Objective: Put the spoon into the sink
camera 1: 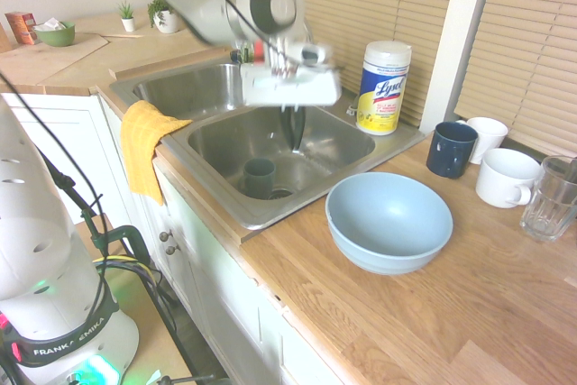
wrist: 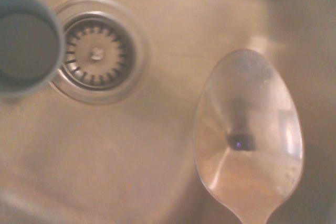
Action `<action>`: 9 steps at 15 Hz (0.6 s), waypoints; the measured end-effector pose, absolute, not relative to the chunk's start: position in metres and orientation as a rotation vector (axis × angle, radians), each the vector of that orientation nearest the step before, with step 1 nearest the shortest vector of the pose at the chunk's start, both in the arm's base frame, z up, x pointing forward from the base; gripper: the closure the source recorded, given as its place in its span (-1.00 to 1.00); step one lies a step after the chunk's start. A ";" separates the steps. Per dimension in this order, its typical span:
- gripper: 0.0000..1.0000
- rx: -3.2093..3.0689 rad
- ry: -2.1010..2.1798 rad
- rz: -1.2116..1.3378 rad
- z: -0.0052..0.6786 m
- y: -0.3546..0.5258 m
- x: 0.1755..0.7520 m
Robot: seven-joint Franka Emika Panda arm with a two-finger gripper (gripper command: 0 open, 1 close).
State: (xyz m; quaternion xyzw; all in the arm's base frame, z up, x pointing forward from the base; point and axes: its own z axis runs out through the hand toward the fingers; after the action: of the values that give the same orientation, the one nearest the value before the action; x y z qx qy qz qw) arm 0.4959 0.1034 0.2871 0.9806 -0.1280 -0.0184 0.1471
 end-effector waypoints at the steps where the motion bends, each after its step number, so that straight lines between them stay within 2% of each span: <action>1: 1.00 2.808 -0.369 -0.081 0.258 0.106 0.504; 4: 1.00 2.782 -0.382 -0.135 0.203 0.110 0.534; 5: -1.00 2.779 -0.383 -0.143 0.194 0.114 0.540; 9: -1.00 2.771 -0.405 -0.156 0.190 0.122 0.552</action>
State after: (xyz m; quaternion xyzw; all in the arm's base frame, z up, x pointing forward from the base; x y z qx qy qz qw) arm 0.5519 0.1224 0.1896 0.9740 -0.1424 -0.0547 0.1674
